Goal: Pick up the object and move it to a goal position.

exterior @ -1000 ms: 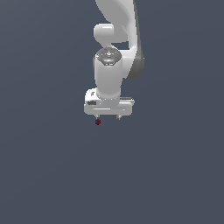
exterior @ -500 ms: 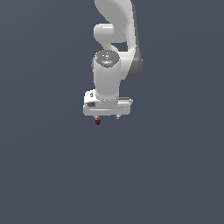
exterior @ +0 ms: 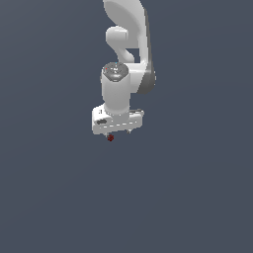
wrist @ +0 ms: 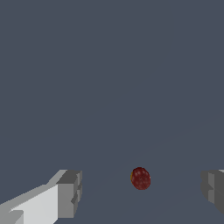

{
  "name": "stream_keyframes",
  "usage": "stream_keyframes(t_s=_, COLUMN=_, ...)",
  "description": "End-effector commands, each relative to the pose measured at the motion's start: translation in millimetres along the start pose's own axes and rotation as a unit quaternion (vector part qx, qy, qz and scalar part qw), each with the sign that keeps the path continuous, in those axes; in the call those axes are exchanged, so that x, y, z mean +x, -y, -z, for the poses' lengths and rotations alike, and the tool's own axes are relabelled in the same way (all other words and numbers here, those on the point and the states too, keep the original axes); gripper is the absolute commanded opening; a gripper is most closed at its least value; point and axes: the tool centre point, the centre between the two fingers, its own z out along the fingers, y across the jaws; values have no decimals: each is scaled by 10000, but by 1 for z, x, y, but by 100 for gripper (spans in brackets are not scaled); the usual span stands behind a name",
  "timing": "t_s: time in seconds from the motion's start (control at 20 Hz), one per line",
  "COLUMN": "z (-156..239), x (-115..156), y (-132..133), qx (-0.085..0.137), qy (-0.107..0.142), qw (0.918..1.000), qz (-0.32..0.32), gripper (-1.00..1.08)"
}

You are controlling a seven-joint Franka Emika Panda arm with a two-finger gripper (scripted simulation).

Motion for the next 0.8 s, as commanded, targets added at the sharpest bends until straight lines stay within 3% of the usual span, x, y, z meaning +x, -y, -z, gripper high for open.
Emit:
stream_keyframes(t_s=0.0, z=-7, x=-5, y=-3, qx=5, qy=1, qw=9996, qz=290, gripper=100)
stream_keyframes(t_s=0.35, z=-25, x=-18, y=-12, qx=25, qy=-2, qw=9938, qz=1111, gripper=100)
stream_keyframes(t_s=0.75, z=-45, x=-35, y=-21, qx=54, qy=-16, qw=9789, qz=2041, gripper=100)
